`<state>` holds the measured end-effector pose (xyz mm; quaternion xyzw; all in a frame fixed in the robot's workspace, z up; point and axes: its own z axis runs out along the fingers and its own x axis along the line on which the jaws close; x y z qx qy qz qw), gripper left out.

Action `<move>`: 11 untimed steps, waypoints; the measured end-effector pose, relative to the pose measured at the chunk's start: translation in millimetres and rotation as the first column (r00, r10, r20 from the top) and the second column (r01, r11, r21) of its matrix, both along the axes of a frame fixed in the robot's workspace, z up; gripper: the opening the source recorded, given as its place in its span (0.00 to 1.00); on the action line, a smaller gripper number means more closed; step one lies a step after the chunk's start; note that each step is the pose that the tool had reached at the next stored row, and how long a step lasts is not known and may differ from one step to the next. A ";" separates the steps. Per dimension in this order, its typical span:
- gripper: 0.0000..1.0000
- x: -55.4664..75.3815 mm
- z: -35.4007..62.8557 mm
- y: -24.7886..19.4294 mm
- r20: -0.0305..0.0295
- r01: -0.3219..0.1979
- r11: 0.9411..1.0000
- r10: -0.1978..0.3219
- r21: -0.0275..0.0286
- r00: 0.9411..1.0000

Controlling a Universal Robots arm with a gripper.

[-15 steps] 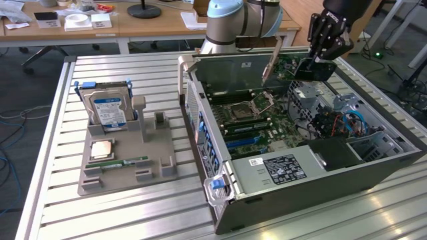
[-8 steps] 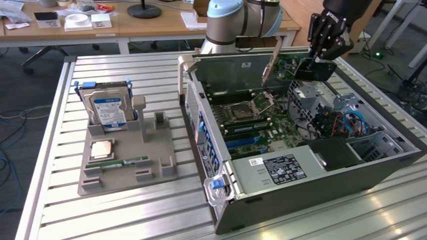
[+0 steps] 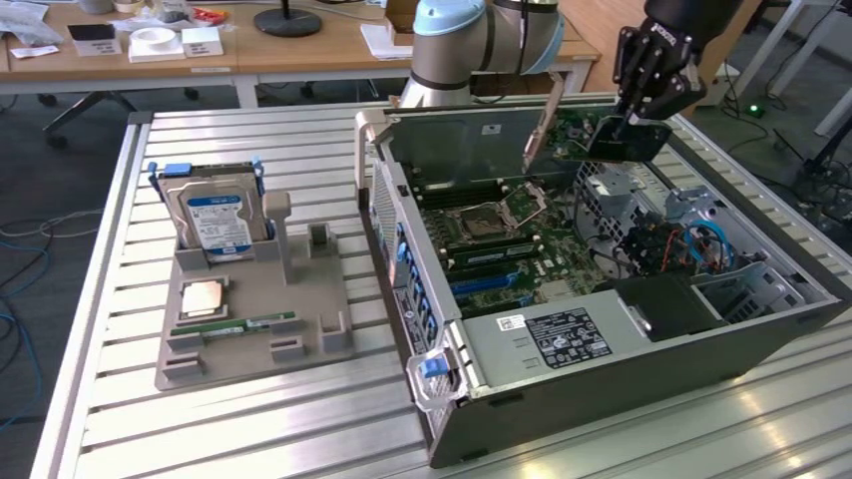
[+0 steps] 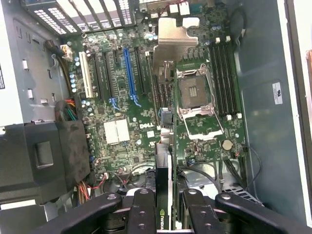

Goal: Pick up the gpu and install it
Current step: 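Insert the gpu into the slot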

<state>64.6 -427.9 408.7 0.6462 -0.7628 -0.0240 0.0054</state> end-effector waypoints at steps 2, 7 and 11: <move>0.26 0.0 0.0 0.0 0.000 -0.012 1.000 0.012 0.000 1.000; 0.26 0.0 0.0 0.0 0.000 -0.013 1.000 0.013 0.000 1.000; 0.26 0.0 0.0 0.0 0.000 -0.013 1.000 0.013 0.000 1.000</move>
